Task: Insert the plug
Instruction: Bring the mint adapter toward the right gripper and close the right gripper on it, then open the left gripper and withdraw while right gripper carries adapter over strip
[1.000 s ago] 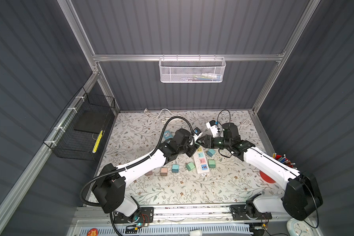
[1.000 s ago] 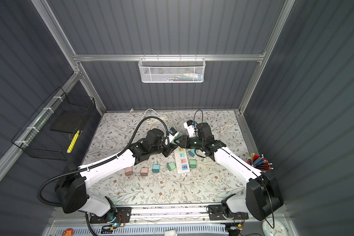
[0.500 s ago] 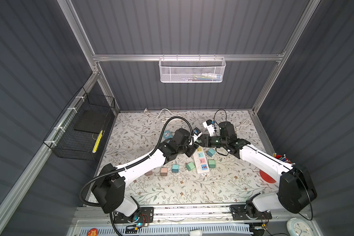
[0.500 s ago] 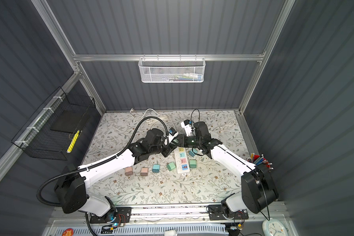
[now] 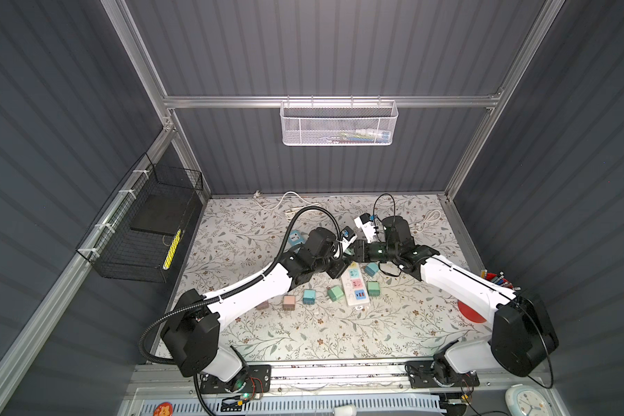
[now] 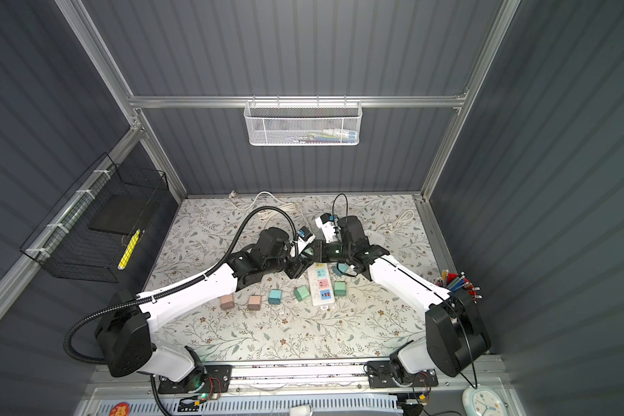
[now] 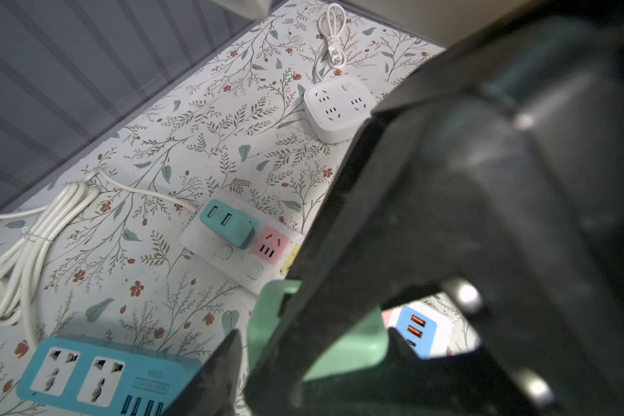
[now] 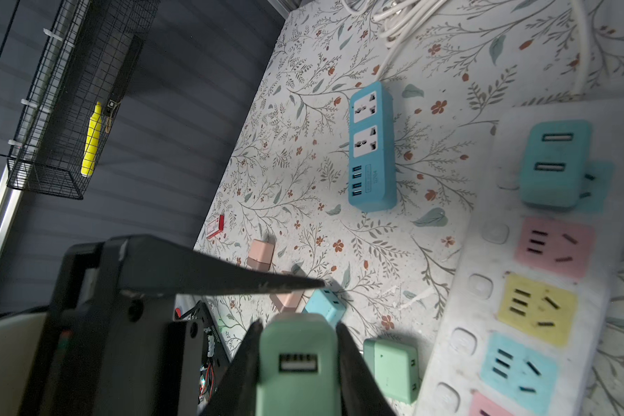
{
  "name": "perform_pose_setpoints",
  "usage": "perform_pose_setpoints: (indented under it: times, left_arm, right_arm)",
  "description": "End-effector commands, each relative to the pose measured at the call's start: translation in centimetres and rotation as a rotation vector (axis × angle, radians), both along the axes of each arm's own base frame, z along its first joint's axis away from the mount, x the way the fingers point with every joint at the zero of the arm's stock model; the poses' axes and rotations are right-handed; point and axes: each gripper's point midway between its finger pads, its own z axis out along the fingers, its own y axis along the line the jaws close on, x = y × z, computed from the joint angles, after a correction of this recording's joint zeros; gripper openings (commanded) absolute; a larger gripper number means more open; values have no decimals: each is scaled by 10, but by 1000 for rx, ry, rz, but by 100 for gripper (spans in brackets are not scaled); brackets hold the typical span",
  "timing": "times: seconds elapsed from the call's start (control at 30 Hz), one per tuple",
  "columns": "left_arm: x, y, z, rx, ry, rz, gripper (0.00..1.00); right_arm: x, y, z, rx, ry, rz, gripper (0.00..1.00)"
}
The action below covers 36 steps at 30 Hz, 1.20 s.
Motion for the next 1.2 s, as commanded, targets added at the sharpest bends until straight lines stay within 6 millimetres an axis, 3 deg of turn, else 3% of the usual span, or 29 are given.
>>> perform_pose_setpoints:
  times: [0.0, 0.1, 0.2, 0.27, 0.33, 0.4, 0.5, 0.63, 0.87, 1.17]
  left_arm:
    - [9, 15, 50, -82, -128, 94, 99]
    - [21, 41, 84, -171, -219, 253, 100]
    - [48, 91, 105, -272, -258, 535, 100]
    - [74, 134, 103, -335, -186, 723, 100]
    - [93, 167, 88, -351, -112, 858, 100]
    - [104, 182, 76, -330, -49, 913, 100]
    - [112, 182, 62, -280, 2, 904, 100]
    - [114, 173, 49, -282, 56, 864, 100]
    - [110, 166, 39, -287, 90, 827, 100]
    - [108, 165, 41, -299, 85, 813, 100]
  right_arm:
    - [10, -13, 10, -78, -92, -78, 8]
    - [35, -35, 8, -178, -174, -228, 8]
    - [53, -48, -4, -264, -236, -315, 7]
    - [62, -50, -16, -315, -276, -335, 8]
    - [69, -52, -32, -365, -302, -337, 8]
    - [76, -55, -51, -428, -293, -344, 8]
    - [86, -54, -80, -487, -251, -359, 6]
    - [94, -46, -98, -484, -254, -395, 5]
    - [101, -40, -109, -485, -322, -455, 5]
    - [104, -41, -124, -550, -322, -473, 3]
